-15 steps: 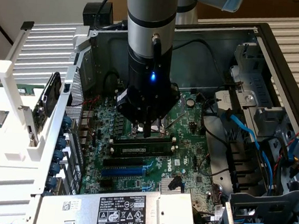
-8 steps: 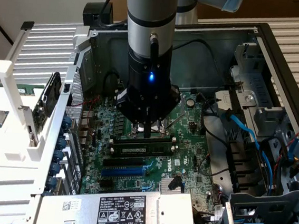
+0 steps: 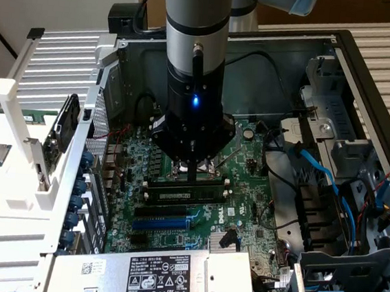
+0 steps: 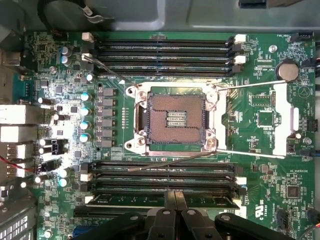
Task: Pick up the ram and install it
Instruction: 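Press down the ram until it locks into place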
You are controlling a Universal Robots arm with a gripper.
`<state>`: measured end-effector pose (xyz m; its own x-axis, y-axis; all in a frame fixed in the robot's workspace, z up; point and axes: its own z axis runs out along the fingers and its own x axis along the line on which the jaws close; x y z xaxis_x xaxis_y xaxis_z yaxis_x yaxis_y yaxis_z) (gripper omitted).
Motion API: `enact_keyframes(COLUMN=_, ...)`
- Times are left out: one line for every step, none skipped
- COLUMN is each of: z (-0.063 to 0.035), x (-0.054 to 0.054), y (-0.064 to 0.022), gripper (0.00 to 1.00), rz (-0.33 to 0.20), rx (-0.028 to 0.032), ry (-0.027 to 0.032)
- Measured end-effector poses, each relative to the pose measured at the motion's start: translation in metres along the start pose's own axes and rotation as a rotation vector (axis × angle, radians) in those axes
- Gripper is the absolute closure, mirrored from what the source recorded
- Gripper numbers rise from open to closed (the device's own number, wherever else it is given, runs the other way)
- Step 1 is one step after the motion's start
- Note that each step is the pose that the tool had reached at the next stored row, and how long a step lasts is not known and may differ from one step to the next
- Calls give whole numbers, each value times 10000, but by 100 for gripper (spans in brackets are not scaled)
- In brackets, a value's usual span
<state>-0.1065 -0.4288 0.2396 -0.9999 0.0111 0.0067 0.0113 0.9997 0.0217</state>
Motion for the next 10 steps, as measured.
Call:
enact_keyframes(z=-1, x=0, y=-27, gripper=90, rz=114, rx=-1, ry=-2)
enact_keyframes(z=-1, x=0, y=-38, gripper=90, rz=151, rx=-1, ry=-3)
enact_keyframes(z=-1, x=0, y=-49, gripper=90, rz=183, rx=-1, ry=-4)
enact_keyframes(z=-1, x=0, y=-56, gripper=90, rz=216, rx=-1, ry=-5)
enact_keyframes(z=-1, x=0, y=-56, gripper=90, rz=227, rx=-1, ry=-5)
enact_keyframes(z=-1, x=0, y=-56, gripper=90, rz=227, rx=-2, ry=-5)
enact_keyframes(z=-1, x=0, y=-56, gripper=90, rz=226, rx=-2, ry=-5)
enact_keyframes(z=-1, x=0, y=-56, gripper=90, rz=226, rx=-2, ry=-5)
enact_keyframes(z=-1, x=0, y=-56, gripper=90, rz=227, rx=-1, ry=-5)
enact_keyframes(z=-1, x=-1, y=-56, gripper=90, rz=226, rx=-1, ry=-5)
